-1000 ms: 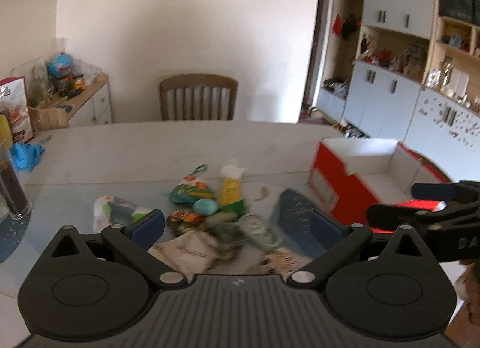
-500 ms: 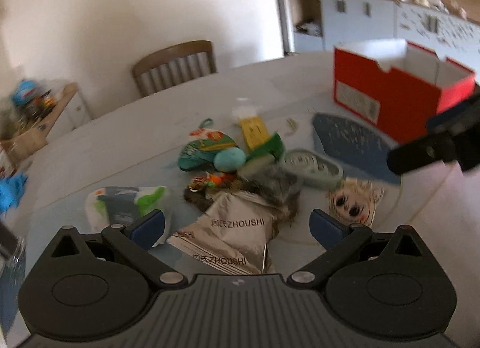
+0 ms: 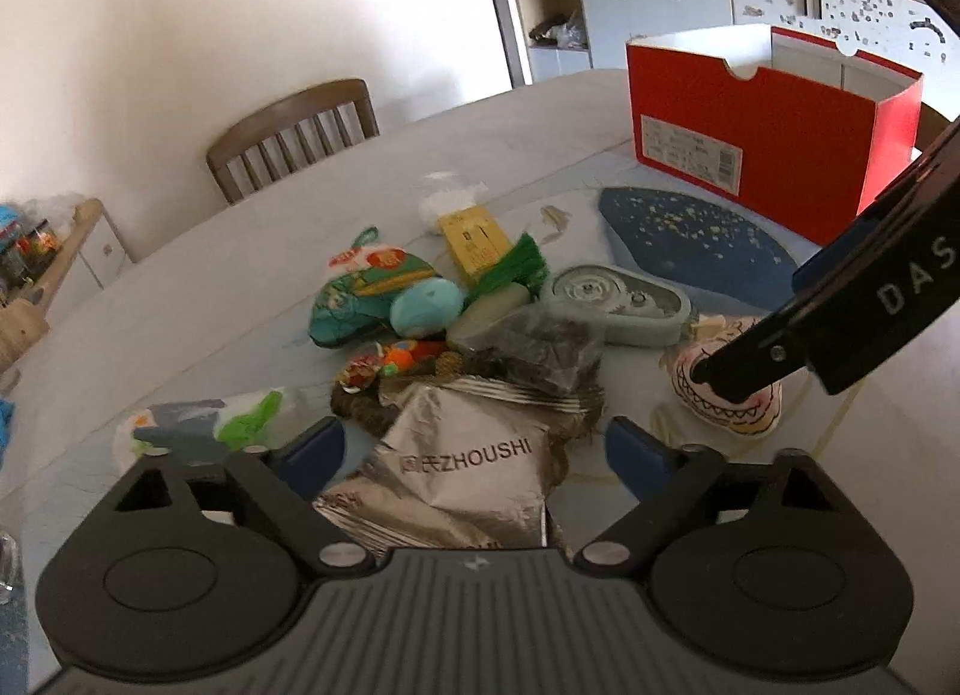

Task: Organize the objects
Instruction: 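Grasp the silver ZHOUSHI bag with left gripper while right gripper grasps bunny sticker, then carry the silver bag and bunny sticker over the red shoebox with both grippers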

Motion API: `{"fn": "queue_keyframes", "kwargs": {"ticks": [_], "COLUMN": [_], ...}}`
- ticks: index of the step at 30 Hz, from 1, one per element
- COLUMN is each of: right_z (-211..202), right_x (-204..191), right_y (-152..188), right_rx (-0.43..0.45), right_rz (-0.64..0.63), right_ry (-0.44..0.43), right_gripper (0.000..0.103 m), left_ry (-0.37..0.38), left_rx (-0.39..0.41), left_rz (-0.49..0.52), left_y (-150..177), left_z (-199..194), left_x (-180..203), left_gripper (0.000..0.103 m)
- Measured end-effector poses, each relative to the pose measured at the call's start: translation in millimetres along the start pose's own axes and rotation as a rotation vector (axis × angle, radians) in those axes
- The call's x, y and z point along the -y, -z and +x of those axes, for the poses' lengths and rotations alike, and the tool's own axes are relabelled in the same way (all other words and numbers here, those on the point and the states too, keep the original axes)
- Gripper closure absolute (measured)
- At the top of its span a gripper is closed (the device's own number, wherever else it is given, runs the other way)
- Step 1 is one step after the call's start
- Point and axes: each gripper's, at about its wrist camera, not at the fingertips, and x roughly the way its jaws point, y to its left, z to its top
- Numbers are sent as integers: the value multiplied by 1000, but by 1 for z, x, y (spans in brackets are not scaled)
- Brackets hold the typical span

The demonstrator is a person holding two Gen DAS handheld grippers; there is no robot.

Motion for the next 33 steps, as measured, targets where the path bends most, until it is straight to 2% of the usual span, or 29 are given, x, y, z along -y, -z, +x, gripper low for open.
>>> {"fn": "queue_keyframes", "kwargs": {"ticks": [1, 6, 7, 10, 13, 19, 20, 28, 33], "right_z": [3, 10, 12, 14, 13, 9, 7, -11, -32], "right_x": [1, 3, 3, 1, -2, -3, -4, -6, -7], "right_y": [0, -1, -1, -1, -2, 1, 0, 2, 0], "right_rx": [-13, -41, -46, -55, -57, -52, -47, -13, 27], "right_rz": [11, 42, 41, 41, 33, 38, 34, 10, -4], "right_ry": [-3, -20, -21, -26, -36, -50, -49, -31, -22], "right_gripper": [21, 26, 30, 38, 54, 59, 59, 59, 59], "left_ry": [-3, -10, -14, -18, -12, -14, -11, 20, 36], "left_rx": [-6, 3, 5, 6, 2, -2, -5, -37, -26], "left_rz": [-2, -13, -14, -19, -33, -55, -61, -128, -159], "left_y": [1, 3, 3, 4, 5, 6, 6, 4, -4], "left_z": [2, 2, 1, 0, -2, -7, -8, -23, -41], "left_x": [0, -1, -1, -1, -2, -2, -2, -6, -8], "left_gripper": [16, 27, 33, 38, 47, 53, 56, 57, 57]}}
